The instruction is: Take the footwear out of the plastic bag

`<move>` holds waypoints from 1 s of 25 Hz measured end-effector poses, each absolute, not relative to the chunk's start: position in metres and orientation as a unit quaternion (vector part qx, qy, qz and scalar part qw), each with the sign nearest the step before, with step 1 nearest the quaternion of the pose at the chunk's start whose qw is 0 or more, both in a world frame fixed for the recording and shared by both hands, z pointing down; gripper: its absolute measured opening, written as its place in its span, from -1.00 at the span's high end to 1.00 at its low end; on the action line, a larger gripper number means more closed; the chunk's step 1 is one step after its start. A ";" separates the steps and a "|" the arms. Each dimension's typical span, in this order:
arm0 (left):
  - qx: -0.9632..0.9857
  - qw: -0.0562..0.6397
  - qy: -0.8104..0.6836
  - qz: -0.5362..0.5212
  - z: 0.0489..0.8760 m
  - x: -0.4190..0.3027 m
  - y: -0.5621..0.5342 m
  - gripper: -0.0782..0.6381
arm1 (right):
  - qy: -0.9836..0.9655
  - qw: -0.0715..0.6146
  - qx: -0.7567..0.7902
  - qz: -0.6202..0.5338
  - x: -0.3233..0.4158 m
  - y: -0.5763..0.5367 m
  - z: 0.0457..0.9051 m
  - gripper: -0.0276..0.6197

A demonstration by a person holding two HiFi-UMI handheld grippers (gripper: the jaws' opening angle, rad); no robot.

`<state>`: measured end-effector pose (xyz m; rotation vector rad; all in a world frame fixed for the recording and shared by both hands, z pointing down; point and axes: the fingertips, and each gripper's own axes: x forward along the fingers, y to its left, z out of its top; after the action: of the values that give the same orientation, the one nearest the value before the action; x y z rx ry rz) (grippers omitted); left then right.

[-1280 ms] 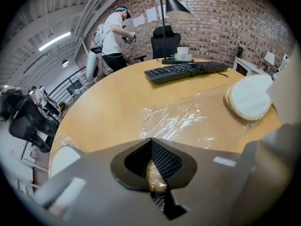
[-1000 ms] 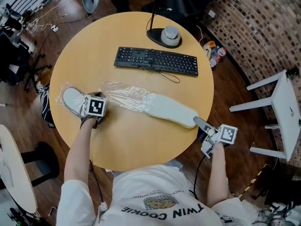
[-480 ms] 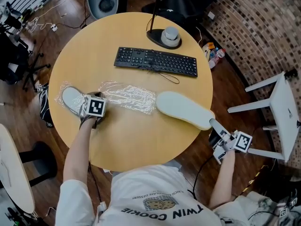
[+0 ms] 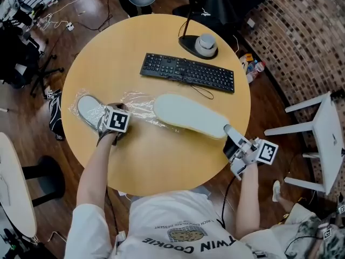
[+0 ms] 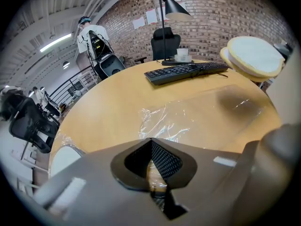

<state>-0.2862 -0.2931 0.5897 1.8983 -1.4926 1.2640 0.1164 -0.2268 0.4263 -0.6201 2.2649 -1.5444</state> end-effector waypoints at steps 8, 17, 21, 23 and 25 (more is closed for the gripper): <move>0.684 0.207 -0.535 0.450 0.589 -0.289 -0.293 0.77 | 0.791 0.119 -0.188 -0.570 0.028 -0.249 0.466 0.73; 0.685 0.204 -0.535 0.451 0.592 -0.293 -0.290 0.77 | 0.766 0.131 -0.216 -0.591 0.004 -0.265 0.501 0.73; 0.686 0.207 -0.533 0.450 0.591 -0.294 -0.291 0.77 | 0.763 0.113 -0.229 -0.594 0.004 -0.262 0.512 0.73; 0.685 0.206 -0.534 0.451 0.590 -0.293 -0.291 0.77 | 0.773 0.090 -0.242 -0.580 0.007 -0.261 0.518 0.73; 0.684 0.203 -0.535 0.452 0.590 -0.293 -0.292 0.77 | 0.767 0.055 -0.273 -0.579 0.013 -0.259 0.528 0.73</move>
<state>-0.2926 -0.2923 0.5895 1.9093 -1.4917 1.2619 0.0130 -0.2590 0.5285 -0.8287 2.3271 -1.7569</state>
